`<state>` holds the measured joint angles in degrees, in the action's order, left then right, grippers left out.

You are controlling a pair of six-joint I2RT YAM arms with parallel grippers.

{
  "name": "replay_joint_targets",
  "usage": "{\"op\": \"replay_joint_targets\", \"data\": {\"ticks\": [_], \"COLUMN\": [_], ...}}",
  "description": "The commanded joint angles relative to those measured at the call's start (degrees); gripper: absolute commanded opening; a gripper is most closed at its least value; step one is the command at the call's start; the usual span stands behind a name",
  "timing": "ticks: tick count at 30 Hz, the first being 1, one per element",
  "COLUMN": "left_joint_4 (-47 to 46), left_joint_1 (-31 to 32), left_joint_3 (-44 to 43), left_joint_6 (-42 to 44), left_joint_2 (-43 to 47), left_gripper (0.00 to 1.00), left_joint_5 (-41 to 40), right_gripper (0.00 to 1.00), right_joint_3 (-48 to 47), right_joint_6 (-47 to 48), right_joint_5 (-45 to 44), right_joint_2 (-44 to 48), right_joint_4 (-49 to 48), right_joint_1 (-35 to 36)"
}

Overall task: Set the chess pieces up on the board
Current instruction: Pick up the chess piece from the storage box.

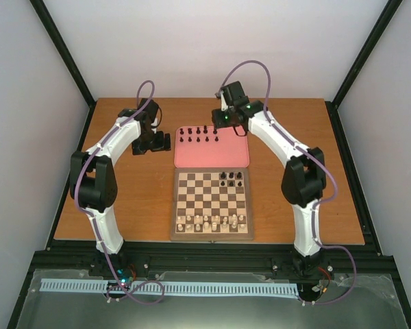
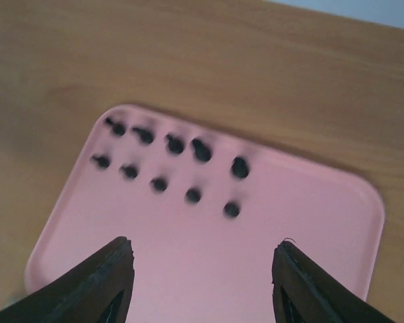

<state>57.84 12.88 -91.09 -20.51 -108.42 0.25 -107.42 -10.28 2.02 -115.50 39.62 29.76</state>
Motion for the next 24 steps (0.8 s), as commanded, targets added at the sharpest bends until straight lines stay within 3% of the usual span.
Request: {"op": "replay_joint_targets", "data": {"ticks": [1, 7, 24], "left_joint_4": [-0.3, -0.4, -1.0], "left_joint_1": [0.0, 0.0, 0.0], "left_joint_3": [-1.2, -0.8, -0.1], "left_joint_6": [0.7, 0.8, 0.6], "left_joint_2": [2.2, 3.0, 2.3], "left_gripper": [1.00, 1.00, 1.00], "left_joint_5": [0.0, -0.1, 0.6], "right_gripper": [0.56, 0.56, 0.52], "right_joint_3": [-11.4, -24.5, -27.5], "right_joint_6": [-1.1, -0.9, -3.6], "right_joint_5": [-2.2, -2.3, -1.0], "right_joint_2": [-10.0, -21.5, -30.7], "right_joint_4": [1.3, 2.0, 0.5], "right_joint_1": [-2.1, -3.1, -3.5]}}
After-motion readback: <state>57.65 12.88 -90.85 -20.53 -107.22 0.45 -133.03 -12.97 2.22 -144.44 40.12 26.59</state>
